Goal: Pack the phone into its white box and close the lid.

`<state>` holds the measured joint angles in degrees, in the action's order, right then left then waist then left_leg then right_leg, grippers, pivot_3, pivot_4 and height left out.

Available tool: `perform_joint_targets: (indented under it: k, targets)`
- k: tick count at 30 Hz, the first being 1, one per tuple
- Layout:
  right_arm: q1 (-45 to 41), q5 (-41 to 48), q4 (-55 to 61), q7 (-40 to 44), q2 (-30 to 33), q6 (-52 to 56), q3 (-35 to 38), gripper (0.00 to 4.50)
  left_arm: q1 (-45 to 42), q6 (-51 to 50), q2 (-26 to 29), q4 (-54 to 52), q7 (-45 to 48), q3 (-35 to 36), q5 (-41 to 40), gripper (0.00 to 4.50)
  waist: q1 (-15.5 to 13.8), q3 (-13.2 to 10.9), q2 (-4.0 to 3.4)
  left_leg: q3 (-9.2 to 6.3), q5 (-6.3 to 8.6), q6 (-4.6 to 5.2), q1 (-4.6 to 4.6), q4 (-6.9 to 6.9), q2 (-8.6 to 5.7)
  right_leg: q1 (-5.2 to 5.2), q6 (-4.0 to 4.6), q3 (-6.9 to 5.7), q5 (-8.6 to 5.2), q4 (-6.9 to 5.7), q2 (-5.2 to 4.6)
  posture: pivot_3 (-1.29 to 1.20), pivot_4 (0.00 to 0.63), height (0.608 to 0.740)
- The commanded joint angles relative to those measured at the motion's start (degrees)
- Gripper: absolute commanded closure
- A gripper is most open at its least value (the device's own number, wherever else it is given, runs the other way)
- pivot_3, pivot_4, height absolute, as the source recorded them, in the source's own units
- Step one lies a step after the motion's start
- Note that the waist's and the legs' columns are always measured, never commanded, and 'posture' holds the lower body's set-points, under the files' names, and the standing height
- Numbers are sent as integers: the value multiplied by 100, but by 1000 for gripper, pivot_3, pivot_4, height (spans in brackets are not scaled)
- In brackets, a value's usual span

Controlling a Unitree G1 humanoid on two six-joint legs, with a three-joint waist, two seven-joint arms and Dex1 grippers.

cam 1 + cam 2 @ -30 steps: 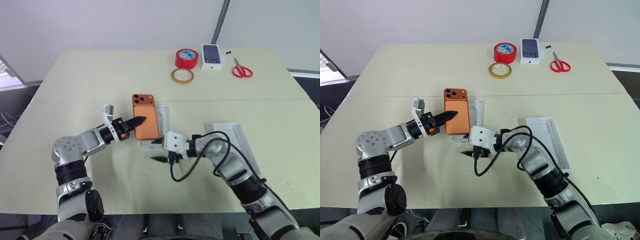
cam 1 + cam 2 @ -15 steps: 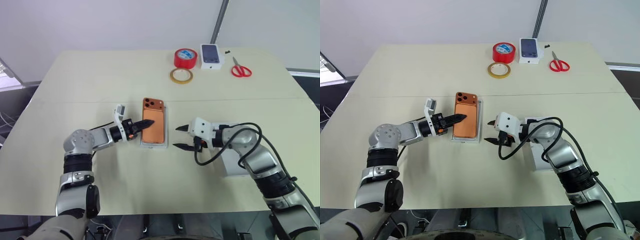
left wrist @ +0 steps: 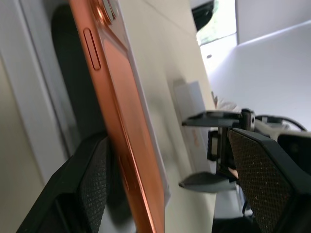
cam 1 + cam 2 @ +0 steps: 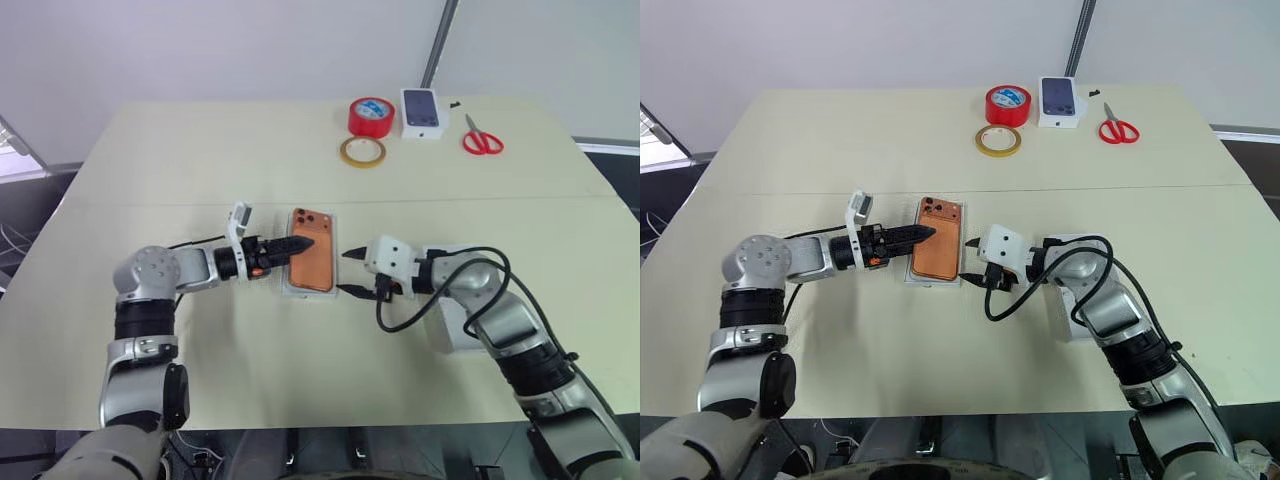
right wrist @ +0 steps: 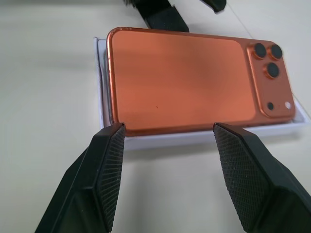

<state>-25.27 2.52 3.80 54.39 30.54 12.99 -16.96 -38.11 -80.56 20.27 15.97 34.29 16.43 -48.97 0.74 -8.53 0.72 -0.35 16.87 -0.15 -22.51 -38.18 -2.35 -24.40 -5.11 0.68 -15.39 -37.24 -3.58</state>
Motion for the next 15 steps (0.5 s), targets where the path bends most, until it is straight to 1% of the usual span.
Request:
perform_joint_targets:
  k: [1,3,7,9,10,11,13,14,15]
  targets:
    - [-137,-26,2,-32,-91,-173,-18,1476,-184,-192,167,-396,-95,308,-230,722,-1,0,0,0,0,0,0,0,0,0,0,0,0,0,0,0,150,740]
    - [-157,-43,-43,-46,-121,-201,-38,1476,-216,-301,233,-449,-159,414,-256,722,-2,0,0,0,0,0,0,0,0,0,0,0,0,0,0,0,150,740]
    - [-239,-127,-183,-116,-176,-260,-35,1476,-100,-251,526,-788,-93,351,-193,722,3,0,0,0,0,-1,0,0,0,0,0,0,0,0,0,0,150,740]
    - [-291,-207,-292,-162,-169,-324,-12,1476,11,-70,661,-895,-60,309,-100,722,9,0,-1,0,0,-1,1,0,0,0,0,0,0,0,0,0,150,740]
    - [-332,-218,-361,-211,-178,-293,33,1476,81,192,707,-959,-24,237,22,722,15,0,-1,0,-1,-2,1,1,0,0,0,0,0,0,0,0,150,740]
    - [-388,-223,-462,-293,-200,-245,95,1735,159,531,745,-1007,-12,126,210,956,13,0,-1,0,-1,-2,2,1,0,0,0,0,0,-1,0,0,150,740]
    - [-559,-447,-773,-524,-154,-393,129,2344,395,1559,888,-1013,18,-398,942,1536,9,0,-1,0,-1,-3,3,1,0,0,0,0,0,0,0,0,150,740]
    - [-647,-570,-936,-639,-125,-517,127,2858,481,1963,922,-985,56,-596,1204,2022,8,0,-1,0,-2,-4,2,1,0,0,1,0,0,1,0,0,150,740]
    - [-772,-734,-1128,-781,-93,-649,107,3469,549,2236,890,-962,72,-707,1347,2620,4,0,-1,1,-2,-4,2,1,0,0,1,0,0,1,0,0,150,740]
